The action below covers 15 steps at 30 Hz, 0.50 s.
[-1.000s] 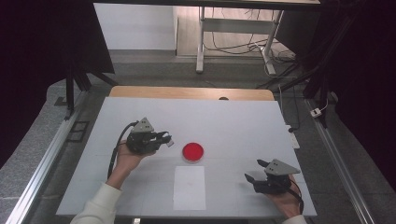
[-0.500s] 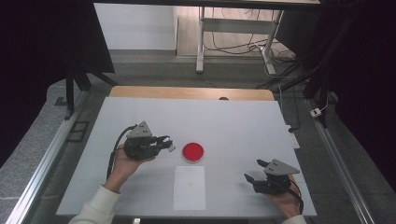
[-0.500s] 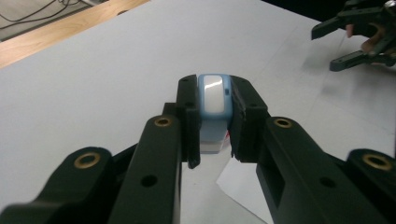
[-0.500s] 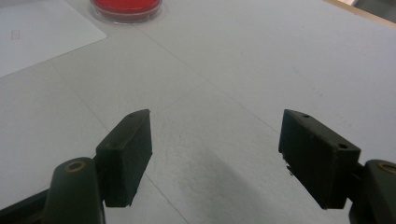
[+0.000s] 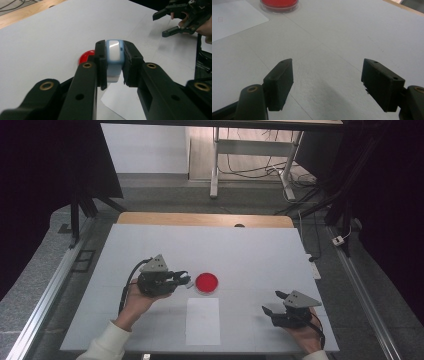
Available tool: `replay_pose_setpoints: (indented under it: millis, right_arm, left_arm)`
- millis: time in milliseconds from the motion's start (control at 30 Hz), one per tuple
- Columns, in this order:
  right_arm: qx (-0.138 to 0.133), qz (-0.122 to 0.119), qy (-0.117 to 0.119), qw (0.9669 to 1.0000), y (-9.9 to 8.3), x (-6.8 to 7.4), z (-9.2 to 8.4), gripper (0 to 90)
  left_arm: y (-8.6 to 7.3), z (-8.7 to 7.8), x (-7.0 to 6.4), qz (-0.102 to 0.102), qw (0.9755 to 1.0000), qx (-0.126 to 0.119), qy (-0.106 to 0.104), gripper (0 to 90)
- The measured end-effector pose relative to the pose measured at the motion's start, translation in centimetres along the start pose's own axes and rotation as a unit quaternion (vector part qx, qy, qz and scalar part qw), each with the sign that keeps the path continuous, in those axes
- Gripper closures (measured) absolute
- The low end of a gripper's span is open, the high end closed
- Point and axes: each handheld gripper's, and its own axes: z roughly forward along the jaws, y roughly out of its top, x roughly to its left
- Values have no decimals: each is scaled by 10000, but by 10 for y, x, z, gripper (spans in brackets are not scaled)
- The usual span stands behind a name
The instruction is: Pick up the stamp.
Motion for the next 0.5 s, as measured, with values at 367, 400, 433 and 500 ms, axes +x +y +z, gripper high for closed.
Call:
replay_pose_setpoints:
  millis: [367,400,433,500]
  right_arm:
    - [-6,-7,-38,10000,0,0,0,251]
    - [-5,-6,-35,10000,0,0,0,251]
    - [-5,-6,-35,10000,0,0,0,251]
    - [-4,-18,-37,10000,0,0,0,251]
  left_arm:
    - [2,10,-15,109,9995,63,-303,756]
    - [3,10,-17,114,9994,53,-331,756]
    - [3,11,-18,136,9993,65,-350,756]
    - [3,13,-21,153,9991,71,-392,756]
